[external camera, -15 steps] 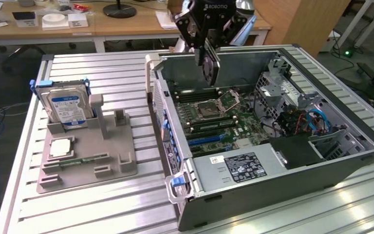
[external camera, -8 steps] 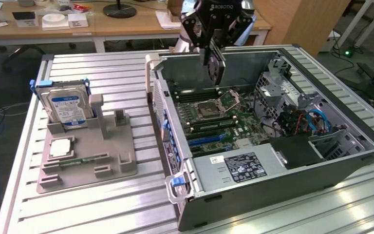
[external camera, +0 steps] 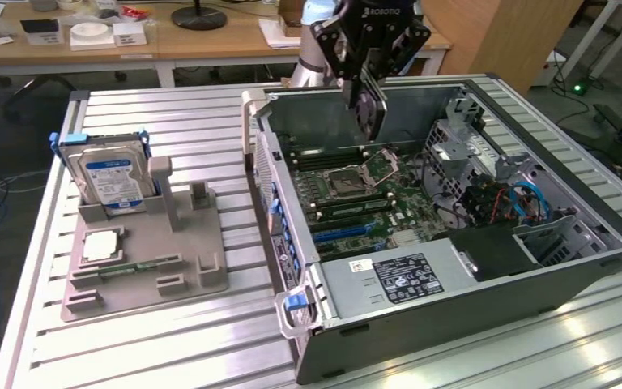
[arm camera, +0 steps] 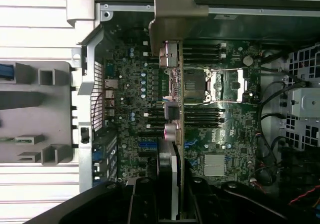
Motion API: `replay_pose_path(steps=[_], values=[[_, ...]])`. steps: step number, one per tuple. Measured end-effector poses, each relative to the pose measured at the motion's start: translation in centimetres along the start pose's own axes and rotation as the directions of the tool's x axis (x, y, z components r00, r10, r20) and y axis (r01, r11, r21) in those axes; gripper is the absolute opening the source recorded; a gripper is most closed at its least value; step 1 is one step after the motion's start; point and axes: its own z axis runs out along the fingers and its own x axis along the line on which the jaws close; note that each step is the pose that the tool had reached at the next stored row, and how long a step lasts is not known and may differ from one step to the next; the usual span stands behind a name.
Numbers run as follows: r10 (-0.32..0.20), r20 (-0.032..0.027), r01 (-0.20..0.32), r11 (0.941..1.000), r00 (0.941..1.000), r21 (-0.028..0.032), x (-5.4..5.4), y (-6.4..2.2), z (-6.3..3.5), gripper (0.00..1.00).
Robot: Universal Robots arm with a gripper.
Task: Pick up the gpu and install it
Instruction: 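Pick up the gpu and move the gpu toward the slot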
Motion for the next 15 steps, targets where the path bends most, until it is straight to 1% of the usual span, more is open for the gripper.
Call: replay_pose_path(steps=[6,8,15], values=[[0.0,0.0,0.0,1.0,1.0,0.0001,-1.2,0.02,0.03,0.28],[0.0,0.0,0.0,1.0,1.0,0.0,-2.1,0.03,0.06,0.28],[0.0,0.0,0.0,1.0,1.0,0.0001,-3.1,0.05,0.08,0.28]])
